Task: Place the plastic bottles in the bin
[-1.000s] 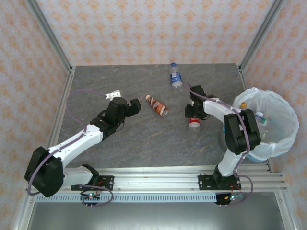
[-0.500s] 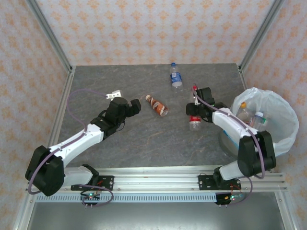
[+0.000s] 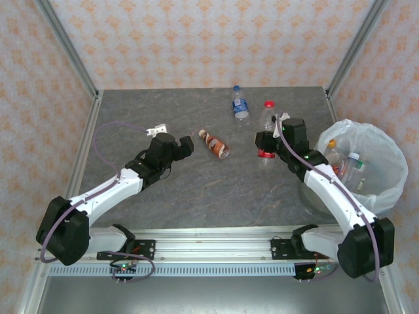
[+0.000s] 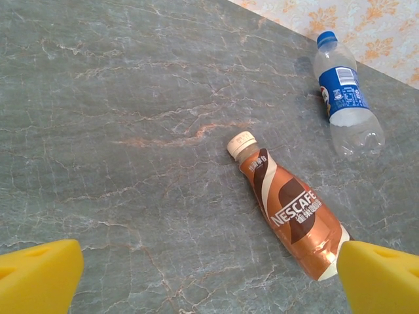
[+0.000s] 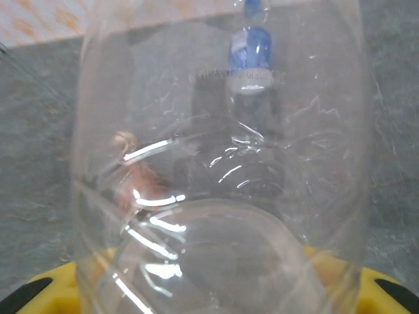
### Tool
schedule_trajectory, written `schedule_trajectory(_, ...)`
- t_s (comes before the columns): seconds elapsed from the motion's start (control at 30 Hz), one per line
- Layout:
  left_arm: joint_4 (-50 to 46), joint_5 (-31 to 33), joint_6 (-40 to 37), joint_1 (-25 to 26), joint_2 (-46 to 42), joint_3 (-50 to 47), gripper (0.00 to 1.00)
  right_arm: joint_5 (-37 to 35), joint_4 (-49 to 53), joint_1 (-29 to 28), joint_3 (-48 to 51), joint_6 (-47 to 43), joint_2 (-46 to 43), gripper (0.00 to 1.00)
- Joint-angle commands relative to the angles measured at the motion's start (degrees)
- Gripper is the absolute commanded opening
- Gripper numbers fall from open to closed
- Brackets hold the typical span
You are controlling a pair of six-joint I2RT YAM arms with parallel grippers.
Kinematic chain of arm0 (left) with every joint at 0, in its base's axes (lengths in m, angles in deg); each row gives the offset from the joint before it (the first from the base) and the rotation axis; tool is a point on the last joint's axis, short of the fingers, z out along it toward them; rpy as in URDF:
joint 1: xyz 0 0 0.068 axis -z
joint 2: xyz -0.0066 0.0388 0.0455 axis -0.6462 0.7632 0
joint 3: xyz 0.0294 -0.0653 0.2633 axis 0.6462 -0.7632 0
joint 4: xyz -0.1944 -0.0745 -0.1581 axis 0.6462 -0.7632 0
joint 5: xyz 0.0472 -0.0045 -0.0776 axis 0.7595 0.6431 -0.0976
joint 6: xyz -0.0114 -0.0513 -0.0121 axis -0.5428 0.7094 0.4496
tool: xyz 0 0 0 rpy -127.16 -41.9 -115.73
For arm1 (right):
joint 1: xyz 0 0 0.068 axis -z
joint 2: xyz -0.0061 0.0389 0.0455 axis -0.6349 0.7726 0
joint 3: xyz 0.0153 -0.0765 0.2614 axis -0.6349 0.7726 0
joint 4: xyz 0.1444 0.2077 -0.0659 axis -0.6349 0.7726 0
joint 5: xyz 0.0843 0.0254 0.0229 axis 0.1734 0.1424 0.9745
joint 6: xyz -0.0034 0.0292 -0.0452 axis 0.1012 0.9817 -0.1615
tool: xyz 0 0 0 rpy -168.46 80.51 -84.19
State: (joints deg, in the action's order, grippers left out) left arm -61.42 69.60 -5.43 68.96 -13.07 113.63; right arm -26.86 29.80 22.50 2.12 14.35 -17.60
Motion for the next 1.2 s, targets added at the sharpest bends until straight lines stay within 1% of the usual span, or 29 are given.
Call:
schedule_trajectory(0.0, 0.5, -0.01, 0.8, -0.67, 0.62, 1.28, 1.0, 1.36, -2.79, -0.32, -0.33, 0.92, -3.72, 0.37)
schedule_trajectory(0.27, 1.72, -2.61, 0.67, -0.67, 1.01, 1.67, 1.0, 0.74, -3.94, -0.32, -1.9, 2.66, -11.24, 0.36)
schedule_trajectory(0.43, 2.89, -4.27, 0.21, -0.62, 0.85, 1.78, 1.0, -2.71, -2.88, -0.3, -3.61, 2.27, -15.35, 0.33)
schedule_trajectory(0.6, 7.0, -10.74, -1.57, -0.62, 0.57, 1.72, 1.0, -10.1, 2.7, -0.32, -7.37, 0.88, -17.82, 0.32)
schedule_trajectory(0.7, 8.18, -13.11, -2.31, -0.66, 0.58, 2.0, 1.0, -14.86, 4.37, -0.32, -8.68, 0.61, -19.45, 0.31)
schedule_trajectory(0.87, 7.71, -13.14, -2.85, -0.6, 0.84, 2.51, 1.0, -21.01, 7.11, -0.32, -11.56, -1.54, -22.13, 0.3)
schedule_trajectory(1.03, 7.8, -13.15, -2.68, -0.69, 1.69, 2.67, 1.0, -25.54, 9.67, -0.32, -15.46, -3.02, -24.76, 0.3)
schedule_trajectory(1.1, 8.1, -13.31, -2.57, -0.62, 2.28, 2.88, 1.0, -28.85, 9.82, -0.31, -16.06, -4.29, -25.78, 0.3)
schedule_trajectory(1.17, 8.29, -13.78, -2.42, -0.64, 2.85, 3.12, 1.0, -34.04, 9.93, -0.31, -16.16, -6.31, -26.68, 0.3)
